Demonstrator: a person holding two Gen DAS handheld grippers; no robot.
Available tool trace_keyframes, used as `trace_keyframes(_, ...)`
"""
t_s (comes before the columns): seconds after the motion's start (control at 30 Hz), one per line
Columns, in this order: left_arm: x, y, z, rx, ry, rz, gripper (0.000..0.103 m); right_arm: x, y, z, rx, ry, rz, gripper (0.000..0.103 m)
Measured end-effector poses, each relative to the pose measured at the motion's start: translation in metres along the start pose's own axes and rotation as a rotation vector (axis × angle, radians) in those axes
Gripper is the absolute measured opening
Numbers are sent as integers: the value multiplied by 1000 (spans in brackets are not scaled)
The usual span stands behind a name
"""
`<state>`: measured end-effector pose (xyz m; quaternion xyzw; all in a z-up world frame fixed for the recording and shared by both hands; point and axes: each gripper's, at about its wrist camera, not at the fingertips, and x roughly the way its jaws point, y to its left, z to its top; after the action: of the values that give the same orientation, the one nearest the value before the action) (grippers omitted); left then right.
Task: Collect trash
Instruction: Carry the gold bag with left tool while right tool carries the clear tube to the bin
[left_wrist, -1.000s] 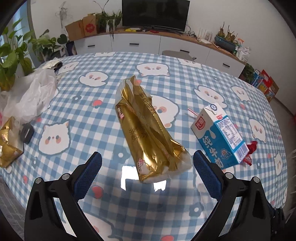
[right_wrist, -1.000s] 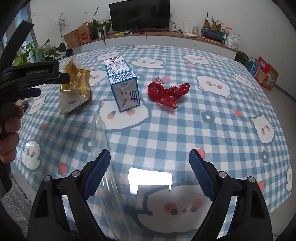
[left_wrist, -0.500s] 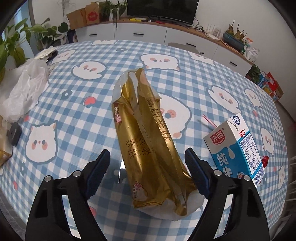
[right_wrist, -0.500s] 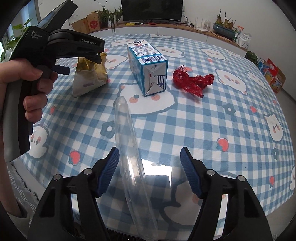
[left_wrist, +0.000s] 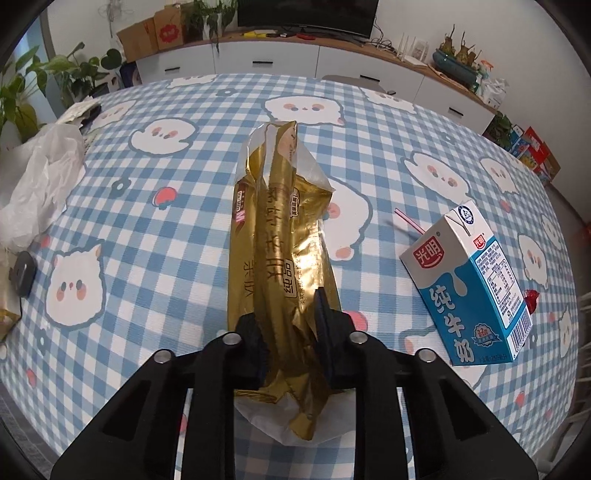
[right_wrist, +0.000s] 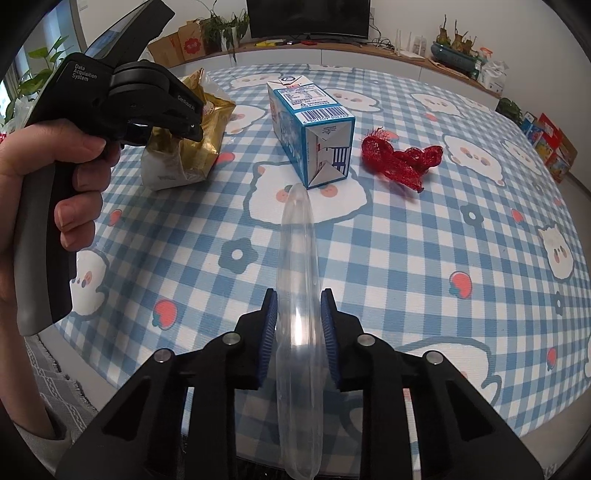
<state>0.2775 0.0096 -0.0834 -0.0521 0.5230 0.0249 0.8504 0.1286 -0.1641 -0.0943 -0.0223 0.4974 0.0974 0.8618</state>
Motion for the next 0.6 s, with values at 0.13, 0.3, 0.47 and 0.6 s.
trace_keyframes(0.13,-1,1,-3,15,0,-2,6,0,-2,1,14,-6,2,23)
trace_keyframes(0.3,-5,3,-12,33,-17,7,5,-5,-4,3,26,-18,-5,23)
trace_keyframes(0.47,-13,9,-25,25,-11,4,5,-13,-4,5,40,-32,-1,22)
trace_keyframes(0.6,-25,15,-36,13,1,1,5,-19,-5,3,61,-31,14,22)
